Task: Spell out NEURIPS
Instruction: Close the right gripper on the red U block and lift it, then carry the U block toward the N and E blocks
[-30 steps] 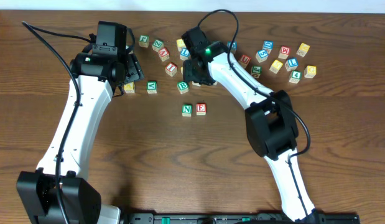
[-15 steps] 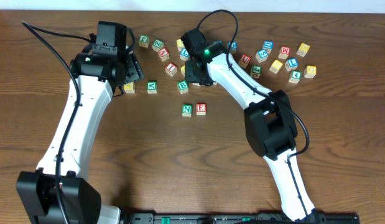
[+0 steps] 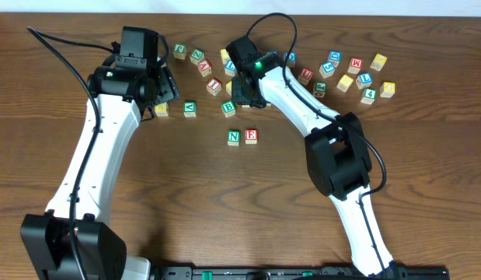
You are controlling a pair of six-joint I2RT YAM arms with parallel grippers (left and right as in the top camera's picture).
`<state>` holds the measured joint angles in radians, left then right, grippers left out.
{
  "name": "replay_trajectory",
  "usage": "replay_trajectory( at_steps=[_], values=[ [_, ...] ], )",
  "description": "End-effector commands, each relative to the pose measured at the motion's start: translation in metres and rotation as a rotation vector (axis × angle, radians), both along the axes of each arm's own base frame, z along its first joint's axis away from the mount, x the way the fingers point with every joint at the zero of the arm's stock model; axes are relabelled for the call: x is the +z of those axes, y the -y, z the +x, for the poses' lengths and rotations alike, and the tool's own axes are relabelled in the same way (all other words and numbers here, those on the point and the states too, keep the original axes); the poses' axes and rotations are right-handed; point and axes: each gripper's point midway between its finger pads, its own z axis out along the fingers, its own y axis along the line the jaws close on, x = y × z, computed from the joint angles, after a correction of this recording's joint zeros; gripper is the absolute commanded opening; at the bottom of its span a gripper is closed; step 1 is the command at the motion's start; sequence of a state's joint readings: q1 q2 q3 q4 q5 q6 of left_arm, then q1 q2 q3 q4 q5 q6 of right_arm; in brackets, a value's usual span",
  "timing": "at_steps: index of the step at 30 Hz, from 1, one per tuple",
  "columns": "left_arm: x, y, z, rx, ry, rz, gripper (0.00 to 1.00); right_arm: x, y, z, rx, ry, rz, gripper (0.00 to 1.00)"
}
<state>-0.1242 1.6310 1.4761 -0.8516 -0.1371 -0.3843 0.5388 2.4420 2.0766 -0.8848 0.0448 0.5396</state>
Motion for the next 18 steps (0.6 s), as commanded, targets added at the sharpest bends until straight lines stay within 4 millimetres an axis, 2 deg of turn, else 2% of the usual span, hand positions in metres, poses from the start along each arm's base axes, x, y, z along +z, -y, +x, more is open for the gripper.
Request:
replay_trajectory(
  at_steps=[1, 5, 11, 15, 18],
  values=[
    [0.002, -0.003, 0.005, -0.003, 0.004, 0.012, 0.82, 0.003, 0.009, 0.005, 0.015, 0.013, -0.023, 0.18],
    [0.002, -0.003, 0.005, -0.003, 0.004, 0.012, 0.81, 0.017, 0.013, 0.007, 0.048, 0.029, -0.022, 0.17],
    [0.002, -0.003, 0.005, -0.003, 0.004, 0.011, 0.81, 0.066, 0.012, 0.003, 0.125, 0.082, 0.014, 0.18],
    [0.002, -0.003, 0.005, -0.003, 0.004, 0.011, 0.82, 0.103, 0.021, -0.01, 0.13, 0.089, 0.023, 0.18],
    [0.002, -0.003, 0.005, -0.003, 0.004, 0.011, 0.81, 0.127, 0.033, -0.03, 0.128, 0.062, 0.01, 0.17]
  ],
)
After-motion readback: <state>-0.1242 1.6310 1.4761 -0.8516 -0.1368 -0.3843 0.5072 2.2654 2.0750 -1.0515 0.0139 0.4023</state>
